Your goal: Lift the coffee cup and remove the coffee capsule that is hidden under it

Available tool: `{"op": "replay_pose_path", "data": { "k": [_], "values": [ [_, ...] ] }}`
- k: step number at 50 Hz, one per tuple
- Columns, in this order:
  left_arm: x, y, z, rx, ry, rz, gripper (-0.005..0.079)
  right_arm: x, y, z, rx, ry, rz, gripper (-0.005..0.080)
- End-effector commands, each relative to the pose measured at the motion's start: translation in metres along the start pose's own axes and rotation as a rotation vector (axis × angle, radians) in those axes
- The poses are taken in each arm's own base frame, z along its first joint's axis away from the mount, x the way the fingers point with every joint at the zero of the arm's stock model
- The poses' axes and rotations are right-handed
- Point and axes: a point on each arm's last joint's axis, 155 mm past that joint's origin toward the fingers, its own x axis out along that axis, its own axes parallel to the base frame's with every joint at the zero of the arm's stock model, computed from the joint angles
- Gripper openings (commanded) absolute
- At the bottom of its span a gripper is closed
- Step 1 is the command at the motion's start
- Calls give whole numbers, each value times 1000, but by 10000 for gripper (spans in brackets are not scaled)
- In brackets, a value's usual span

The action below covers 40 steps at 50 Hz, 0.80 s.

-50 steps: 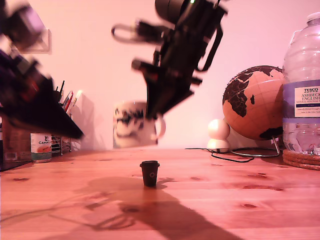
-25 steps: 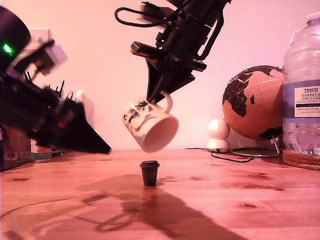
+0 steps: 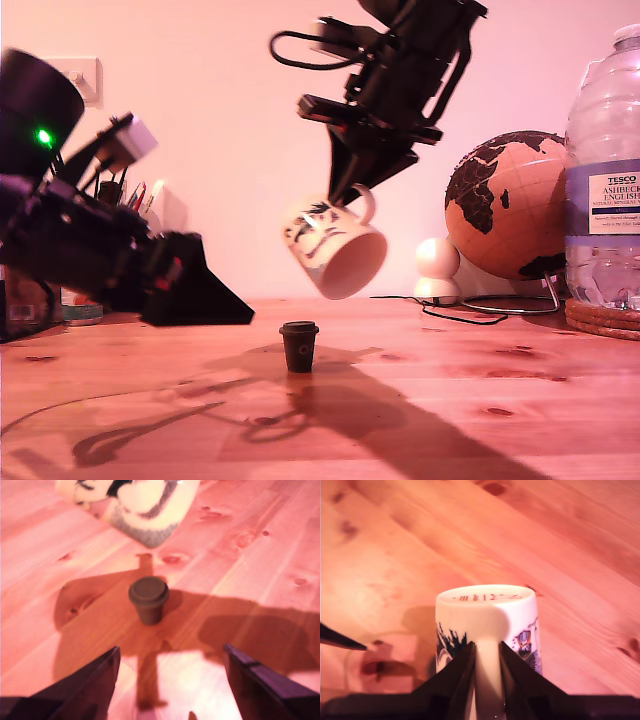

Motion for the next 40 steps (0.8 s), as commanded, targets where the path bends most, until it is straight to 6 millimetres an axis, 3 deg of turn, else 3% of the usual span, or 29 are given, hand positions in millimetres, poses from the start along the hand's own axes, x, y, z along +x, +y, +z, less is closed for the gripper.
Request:
{"op": "replay_pose_path", "data": {
  "k": [1, 24, 40],
  "values": [
    [9, -1, 4, 18, -10, -11, 603, -14, -1, 19, -3, -67, -9, -12],
    [60, 9, 8, -10, 12, -39, 603, -15, -11, 19, 8, -71, -22, -12],
    [81, 17, 5, -19, 38, -43, 603, -16, -16, 21, 16, -79, -25, -12]
  ]
}}
